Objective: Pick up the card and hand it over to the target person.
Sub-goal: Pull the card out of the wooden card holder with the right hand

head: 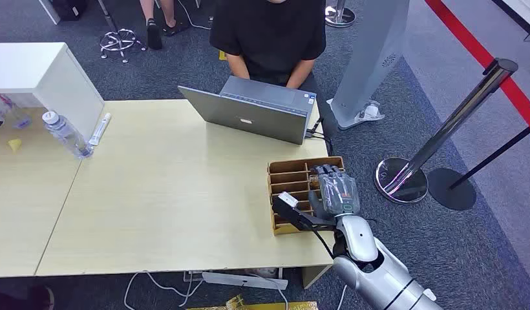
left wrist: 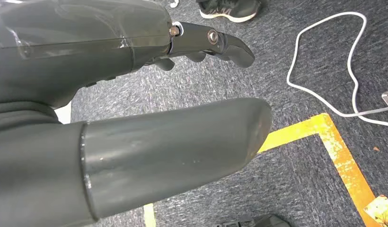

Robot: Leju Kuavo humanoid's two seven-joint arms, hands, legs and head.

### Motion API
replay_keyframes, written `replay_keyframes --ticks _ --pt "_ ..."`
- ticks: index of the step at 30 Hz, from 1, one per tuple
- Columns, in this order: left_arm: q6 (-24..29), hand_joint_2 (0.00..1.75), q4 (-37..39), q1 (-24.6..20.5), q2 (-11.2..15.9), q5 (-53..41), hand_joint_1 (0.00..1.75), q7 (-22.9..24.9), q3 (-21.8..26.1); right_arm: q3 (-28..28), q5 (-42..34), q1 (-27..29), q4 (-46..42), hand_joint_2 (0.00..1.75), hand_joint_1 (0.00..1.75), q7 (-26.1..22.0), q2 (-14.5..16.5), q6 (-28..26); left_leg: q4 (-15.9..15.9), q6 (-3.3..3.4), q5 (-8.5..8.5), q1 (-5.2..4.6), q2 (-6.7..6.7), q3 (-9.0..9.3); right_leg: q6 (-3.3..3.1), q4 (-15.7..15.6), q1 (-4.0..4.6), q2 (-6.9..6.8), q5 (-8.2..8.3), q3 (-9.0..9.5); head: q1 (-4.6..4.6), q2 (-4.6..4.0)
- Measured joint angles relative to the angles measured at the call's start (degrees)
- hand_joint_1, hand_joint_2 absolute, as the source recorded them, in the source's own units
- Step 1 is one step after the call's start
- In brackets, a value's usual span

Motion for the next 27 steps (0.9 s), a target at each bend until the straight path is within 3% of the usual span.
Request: replay_keyframes --ticks 27 --pt "0.0 0.0 0.0 0.1 0.0 -0.2 0.0 0.2 0.9 -1.2 1.4 -1.0 -4.1 1.75 0.67 5.0 -2.2 1.9 0.1 0.03 -0.02 -0.02 -0.08 -0.12 0.02 0.1 -0.02 -0.07 -0.04 -0.1 0.0 0.0"
